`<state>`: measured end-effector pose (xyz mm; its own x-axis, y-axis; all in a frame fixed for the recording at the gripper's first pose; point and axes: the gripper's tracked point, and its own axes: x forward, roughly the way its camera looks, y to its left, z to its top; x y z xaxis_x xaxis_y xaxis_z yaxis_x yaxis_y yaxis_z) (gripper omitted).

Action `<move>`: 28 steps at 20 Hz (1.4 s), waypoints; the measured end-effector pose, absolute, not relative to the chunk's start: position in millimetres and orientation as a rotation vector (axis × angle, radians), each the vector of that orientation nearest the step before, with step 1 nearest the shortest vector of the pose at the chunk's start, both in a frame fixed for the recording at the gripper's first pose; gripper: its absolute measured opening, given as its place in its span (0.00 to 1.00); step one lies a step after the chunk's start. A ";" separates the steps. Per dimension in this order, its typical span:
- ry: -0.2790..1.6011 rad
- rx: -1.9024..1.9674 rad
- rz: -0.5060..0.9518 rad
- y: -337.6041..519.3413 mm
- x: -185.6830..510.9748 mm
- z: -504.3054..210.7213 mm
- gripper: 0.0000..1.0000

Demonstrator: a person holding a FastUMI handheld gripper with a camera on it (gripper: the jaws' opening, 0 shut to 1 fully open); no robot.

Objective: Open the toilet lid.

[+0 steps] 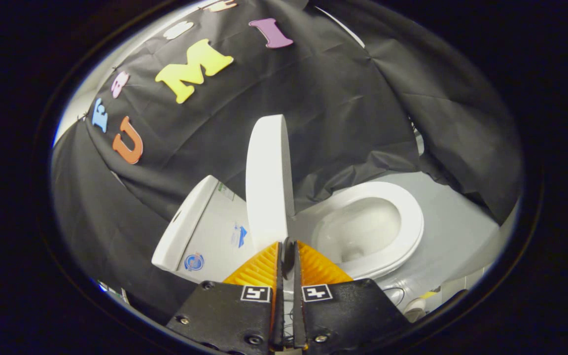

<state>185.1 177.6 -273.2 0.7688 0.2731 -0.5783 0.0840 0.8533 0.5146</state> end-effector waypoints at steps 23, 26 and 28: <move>0.692 0.335 0.213 267.3 187.3 -248.6 0.13; 0.692 0.312 0.220 278.8 186.6 -247.6 0.13; 0.691 0.284 0.226 287.5 185.4 -247.9 0.13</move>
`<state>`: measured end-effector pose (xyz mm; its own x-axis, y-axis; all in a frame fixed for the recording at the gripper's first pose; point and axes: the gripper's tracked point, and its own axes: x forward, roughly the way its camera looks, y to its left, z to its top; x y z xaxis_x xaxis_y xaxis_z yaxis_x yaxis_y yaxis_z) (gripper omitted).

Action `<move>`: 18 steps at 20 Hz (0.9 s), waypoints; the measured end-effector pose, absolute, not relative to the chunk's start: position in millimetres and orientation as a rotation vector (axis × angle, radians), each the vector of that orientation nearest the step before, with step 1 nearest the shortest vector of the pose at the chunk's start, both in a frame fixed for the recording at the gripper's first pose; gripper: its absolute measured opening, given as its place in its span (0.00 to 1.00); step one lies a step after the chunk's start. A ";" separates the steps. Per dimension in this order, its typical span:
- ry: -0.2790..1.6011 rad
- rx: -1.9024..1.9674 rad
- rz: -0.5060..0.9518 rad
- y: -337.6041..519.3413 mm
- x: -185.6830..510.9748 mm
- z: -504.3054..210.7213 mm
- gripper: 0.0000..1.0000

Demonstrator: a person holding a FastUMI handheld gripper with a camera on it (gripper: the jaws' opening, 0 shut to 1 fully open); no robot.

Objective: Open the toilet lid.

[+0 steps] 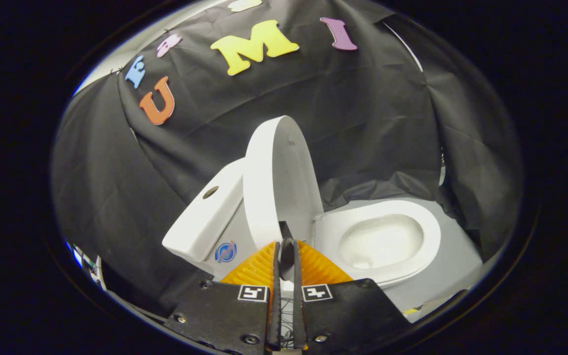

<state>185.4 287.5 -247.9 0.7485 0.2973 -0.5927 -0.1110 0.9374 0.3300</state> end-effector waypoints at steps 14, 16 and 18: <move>0.690 0.149 0.272 351.7 180.0 -249.4 0.13; 0.694 0.129 0.285 361.9 180.5 -251.8 0.13; 0.694 0.109 0.292 368.9 178.5 -251.7 0.13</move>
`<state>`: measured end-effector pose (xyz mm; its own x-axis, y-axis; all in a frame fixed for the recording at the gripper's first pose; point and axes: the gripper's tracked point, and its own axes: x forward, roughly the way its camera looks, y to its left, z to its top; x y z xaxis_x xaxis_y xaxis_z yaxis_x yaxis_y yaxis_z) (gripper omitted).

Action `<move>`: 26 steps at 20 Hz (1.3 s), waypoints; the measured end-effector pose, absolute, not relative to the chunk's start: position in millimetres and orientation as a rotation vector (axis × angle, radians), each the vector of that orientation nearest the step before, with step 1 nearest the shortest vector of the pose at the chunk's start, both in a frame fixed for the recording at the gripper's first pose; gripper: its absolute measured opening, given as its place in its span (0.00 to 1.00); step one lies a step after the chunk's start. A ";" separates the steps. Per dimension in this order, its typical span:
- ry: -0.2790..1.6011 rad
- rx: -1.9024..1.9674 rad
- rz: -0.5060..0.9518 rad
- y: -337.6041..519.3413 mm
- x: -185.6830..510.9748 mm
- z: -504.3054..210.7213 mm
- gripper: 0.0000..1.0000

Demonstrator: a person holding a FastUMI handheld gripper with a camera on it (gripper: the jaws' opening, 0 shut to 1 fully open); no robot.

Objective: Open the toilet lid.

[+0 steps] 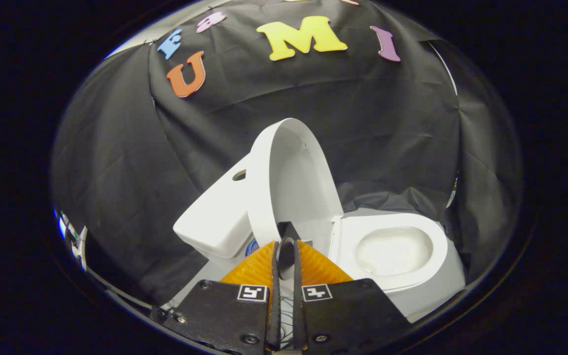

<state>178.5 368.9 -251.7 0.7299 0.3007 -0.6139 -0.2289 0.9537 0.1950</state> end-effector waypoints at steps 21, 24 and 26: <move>0.561 -0.048 0.410 353.6 149.7 -195.6 0.84; 0.480 -0.056 0.411 322.3 132.0 -168.8 0.85; 0.409 -0.052 0.401 296.7 122.7 -144.6 0.85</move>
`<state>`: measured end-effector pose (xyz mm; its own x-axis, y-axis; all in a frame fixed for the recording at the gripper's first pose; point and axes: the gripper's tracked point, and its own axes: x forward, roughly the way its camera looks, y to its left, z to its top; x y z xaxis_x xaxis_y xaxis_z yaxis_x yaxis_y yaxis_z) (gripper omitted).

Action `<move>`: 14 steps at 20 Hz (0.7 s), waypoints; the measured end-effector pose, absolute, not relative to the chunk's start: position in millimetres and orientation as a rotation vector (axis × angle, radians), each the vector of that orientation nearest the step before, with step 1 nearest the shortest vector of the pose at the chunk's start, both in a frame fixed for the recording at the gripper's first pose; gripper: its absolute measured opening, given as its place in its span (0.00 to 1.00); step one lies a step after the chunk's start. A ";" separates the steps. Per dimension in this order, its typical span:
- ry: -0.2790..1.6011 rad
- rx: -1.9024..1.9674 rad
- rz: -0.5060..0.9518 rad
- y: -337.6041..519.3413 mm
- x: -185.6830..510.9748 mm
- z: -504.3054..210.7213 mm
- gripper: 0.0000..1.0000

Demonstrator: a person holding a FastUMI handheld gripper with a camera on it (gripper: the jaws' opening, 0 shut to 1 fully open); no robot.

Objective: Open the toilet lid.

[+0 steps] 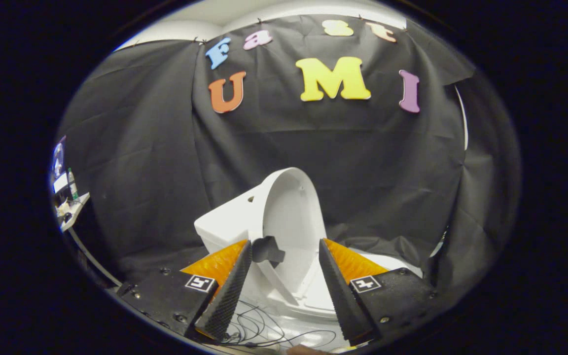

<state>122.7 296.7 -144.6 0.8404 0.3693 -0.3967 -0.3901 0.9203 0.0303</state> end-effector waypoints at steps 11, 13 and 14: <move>0.080 -0.033 0.304 164.9 60.6 -48.9 1.00; 0.056 -0.031 0.290 148.6 50.4 -40.4 1.00; 0.044 -0.029 0.287 143.5 44.1 -37.3 1.00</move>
<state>44.1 143.5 -37.3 0.9580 0.2827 -0.0471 -0.2840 0.9586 -0.0220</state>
